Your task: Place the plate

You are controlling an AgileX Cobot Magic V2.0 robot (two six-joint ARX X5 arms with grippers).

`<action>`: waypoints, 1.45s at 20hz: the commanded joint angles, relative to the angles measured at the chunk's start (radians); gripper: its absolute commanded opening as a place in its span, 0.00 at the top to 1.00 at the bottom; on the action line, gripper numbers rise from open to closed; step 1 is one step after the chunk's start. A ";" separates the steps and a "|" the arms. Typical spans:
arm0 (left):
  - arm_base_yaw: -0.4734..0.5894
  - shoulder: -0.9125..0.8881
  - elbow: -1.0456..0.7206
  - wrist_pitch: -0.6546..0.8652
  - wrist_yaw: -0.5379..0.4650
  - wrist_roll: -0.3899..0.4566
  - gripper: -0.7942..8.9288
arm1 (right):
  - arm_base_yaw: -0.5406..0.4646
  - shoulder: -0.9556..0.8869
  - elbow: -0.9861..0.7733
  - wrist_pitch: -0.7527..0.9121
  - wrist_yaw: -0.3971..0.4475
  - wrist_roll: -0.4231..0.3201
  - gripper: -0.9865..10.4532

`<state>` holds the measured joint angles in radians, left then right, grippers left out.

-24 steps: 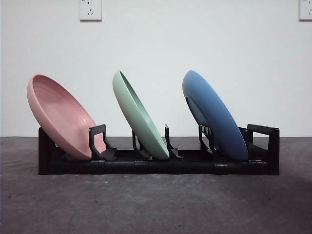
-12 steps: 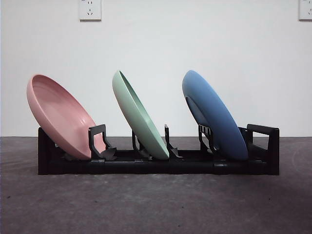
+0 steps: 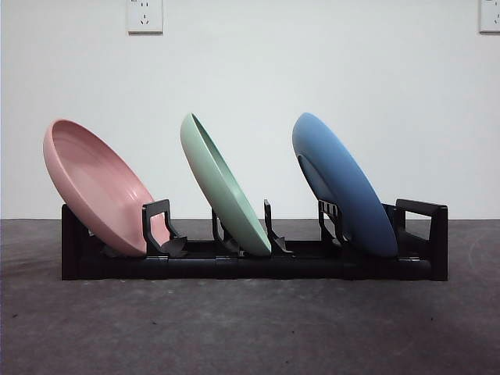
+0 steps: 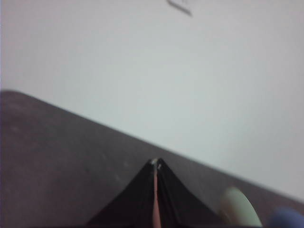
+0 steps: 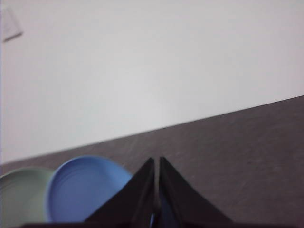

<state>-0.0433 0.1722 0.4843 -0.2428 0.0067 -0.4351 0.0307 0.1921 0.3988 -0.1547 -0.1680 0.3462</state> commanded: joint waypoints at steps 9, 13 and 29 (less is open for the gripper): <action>0.000 0.276 0.301 -0.386 0.238 0.099 0.91 | 0.016 0.261 0.275 -0.361 -0.184 -0.125 0.90; -0.007 0.363 0.367 -0.535 0.238 0.176 0.91 | 0.052 0.354 0.365 -0.518 -0.182 -0.177 0.90; -0.024 0.486 0.452 -0.781 0.238 0.296 0.56 | 0.194 0.521 0.468 -0.692 -0.164 -0.272 0.61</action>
<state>-0.0643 0.6533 0.9138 -1.0321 0.2394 -0.1490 0.2218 0.7082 0.8513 -0.8497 -0.3359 0.0822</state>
